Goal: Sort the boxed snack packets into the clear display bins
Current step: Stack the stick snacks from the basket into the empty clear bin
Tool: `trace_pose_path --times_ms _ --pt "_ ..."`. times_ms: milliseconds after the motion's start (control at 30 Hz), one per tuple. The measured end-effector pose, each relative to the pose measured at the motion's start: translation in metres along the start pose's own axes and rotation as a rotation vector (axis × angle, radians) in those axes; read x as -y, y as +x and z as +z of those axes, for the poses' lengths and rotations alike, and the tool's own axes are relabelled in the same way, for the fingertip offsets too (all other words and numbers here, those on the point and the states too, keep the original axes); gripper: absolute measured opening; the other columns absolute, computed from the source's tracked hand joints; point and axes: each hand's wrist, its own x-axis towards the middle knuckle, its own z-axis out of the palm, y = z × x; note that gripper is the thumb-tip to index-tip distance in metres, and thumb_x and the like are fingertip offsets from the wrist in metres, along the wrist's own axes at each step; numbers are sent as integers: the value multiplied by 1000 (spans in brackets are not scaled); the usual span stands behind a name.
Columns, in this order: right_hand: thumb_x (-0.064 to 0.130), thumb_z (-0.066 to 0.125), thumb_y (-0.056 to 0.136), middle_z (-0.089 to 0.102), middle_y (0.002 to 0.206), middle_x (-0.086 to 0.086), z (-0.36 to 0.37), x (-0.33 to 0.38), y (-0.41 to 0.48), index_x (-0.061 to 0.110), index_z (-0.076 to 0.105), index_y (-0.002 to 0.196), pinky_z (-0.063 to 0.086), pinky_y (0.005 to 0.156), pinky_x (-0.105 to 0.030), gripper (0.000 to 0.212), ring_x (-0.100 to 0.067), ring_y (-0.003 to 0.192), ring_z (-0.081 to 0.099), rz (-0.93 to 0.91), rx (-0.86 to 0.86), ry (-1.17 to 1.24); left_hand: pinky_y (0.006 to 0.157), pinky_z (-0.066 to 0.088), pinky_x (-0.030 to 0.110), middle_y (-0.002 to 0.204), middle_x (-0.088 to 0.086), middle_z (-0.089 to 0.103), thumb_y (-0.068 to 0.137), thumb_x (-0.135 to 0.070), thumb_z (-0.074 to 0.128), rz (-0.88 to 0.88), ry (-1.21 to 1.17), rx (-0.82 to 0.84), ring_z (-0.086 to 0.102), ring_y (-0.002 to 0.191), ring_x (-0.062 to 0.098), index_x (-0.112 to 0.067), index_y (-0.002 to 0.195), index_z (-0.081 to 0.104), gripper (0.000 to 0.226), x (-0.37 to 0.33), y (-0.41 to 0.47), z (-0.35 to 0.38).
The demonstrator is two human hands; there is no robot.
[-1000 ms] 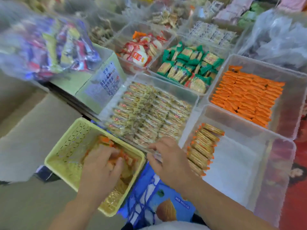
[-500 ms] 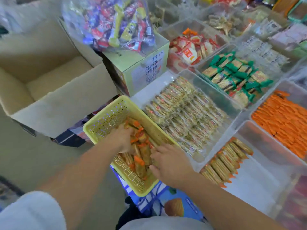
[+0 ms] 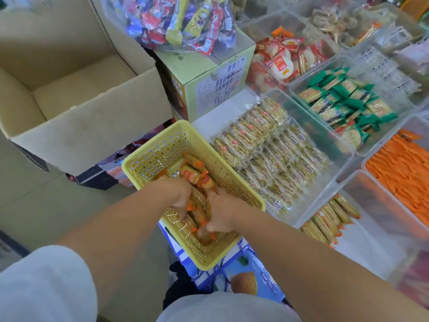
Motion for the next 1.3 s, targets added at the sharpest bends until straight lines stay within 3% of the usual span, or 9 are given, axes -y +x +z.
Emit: trace_pose_path --times_ms 133,333,533,667,767,867,1000,1133,1300 --pt "47 82 78 7 162 -12 9 9 14 19 0 160 35 116 -52 118 -40 143 30 59 -73 47 80 53 32 110 2 72 77 -53 83 3 36 43 62 88 24 -12 126 69 66 -4 0 -2" --pt "51 91 64 11 151 -14 13 10 13 16 15 157 43 111 -51 125 -36 129 42 137 -5 -86 98 55 39 124 6 71 81 -56 78 59 14 75 67 108 28 -9 130 67 69 -2 10 8" --pt "55 77 79 25 152 -19 16 8 12 14 28 150 45 107 -52 95 -40 131 39 60 -24 -269 89 57 37 99 4 65 80 -56 78 98 -17 58 63 90 27 -9 119 71 62 -1 1 4" --pt "55 68 87 32 142 -17 21 6 15 9 41 142 51 98 -49 76 -36 117 52 67 46 -357 80 50 34 122 7 69 82 -54 79 111 -38 51 66 108 29 -8 134 62 72 1 -22 -9" --pt "37 60 97 59 113 -13 17 13 8 6 57 122 55 79 -42 40 -29 90 60 1 45 -372 79 56 38 111 6 72 79 -49 82 135 -78 -57 67 101 29 -11 123 65 61 12 -46 -17" --pt "27 62 94 57 83 -6 -6 20 -13 8 61 100 55 68 -37 20 -27 79 61 -54 6 -329 78 57 37 93 3 69 76 -48 82 130 -202 -250 66 89 25 -16 99 66 43 31 -70 -13" --pt "37 68 85 61 78 -4 -40 12 -66 12 64 86 53 62 -34 25 -24 74 63 -130 -203 -106 63 43 28 77 -4 69 74 -37 89 219 -877 -476 60 69 9 -25 83 69 25 59 -106 9" --pt "42 76 80 55 77 5 -48 -23 -119 22 61 78 42 59 -29 25 -9 66 50 -212 -442 345 68 54 27 78 1 74 68 -30 91 225 -1804 -699 68 67 10 -21 86 77 24 35 -135 28" --pt "48 80 71 47 67 8 -20 -65 -150 23 59 72 40 60 -17 33 -9 62 47 -174 -675 1181 76 64 38 95 11 75 76 -30 74 314 -2435 -537 74 87 25 -14 104 79 33 -43 -146 25"
